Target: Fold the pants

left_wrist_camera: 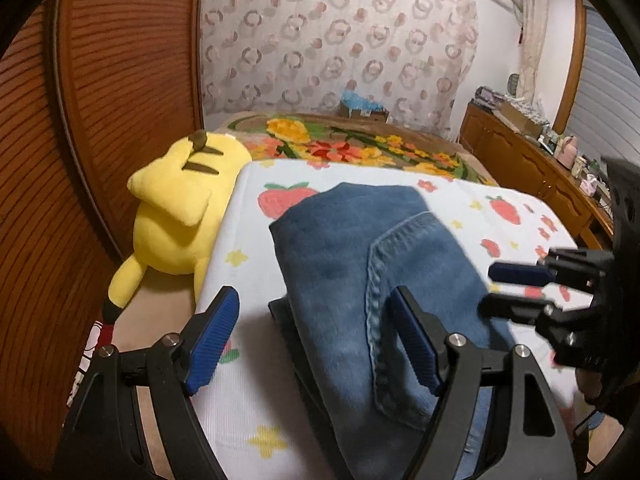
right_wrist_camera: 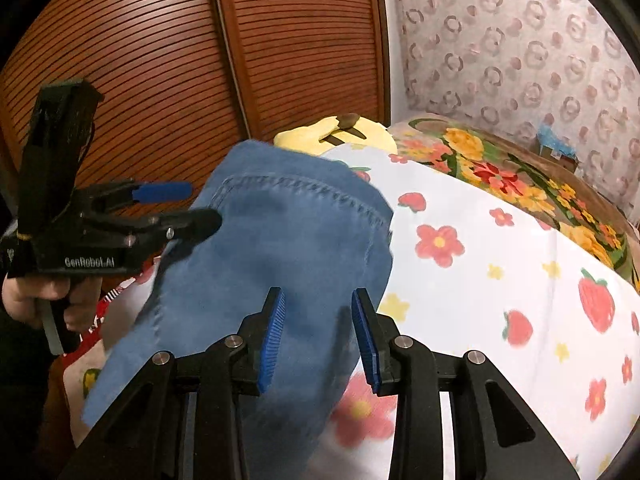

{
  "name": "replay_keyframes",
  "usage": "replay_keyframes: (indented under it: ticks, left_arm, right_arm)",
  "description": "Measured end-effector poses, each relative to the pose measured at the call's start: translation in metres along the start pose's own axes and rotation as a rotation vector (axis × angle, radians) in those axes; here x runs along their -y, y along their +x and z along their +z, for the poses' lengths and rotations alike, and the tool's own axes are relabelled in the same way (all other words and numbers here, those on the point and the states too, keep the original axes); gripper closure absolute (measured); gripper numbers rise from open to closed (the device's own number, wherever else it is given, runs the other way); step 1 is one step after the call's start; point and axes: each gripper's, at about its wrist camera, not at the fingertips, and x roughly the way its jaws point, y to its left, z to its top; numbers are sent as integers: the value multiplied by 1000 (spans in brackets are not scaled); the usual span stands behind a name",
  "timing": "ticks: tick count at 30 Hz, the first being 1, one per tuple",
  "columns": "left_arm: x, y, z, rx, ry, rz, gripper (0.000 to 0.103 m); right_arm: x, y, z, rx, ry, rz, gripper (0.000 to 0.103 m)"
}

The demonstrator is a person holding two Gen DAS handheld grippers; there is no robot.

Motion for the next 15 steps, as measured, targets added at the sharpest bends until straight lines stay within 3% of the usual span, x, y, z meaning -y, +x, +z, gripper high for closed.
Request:
replay_keyframes:
  ticks: [7,12,15]
  left_arm:
    - [-15,42,-12,-86,-22,-6,23]
    - [-23,53,-17,-104,-64,-54,22]
    - [-23,53,-18,-95,-60,-58,22]
  right_arm:
    - [27,47,15,-47,-11,32,51]
    - [43,73,11,-64,34,53,30]
    - [54,80,8,-69,76,92,26]
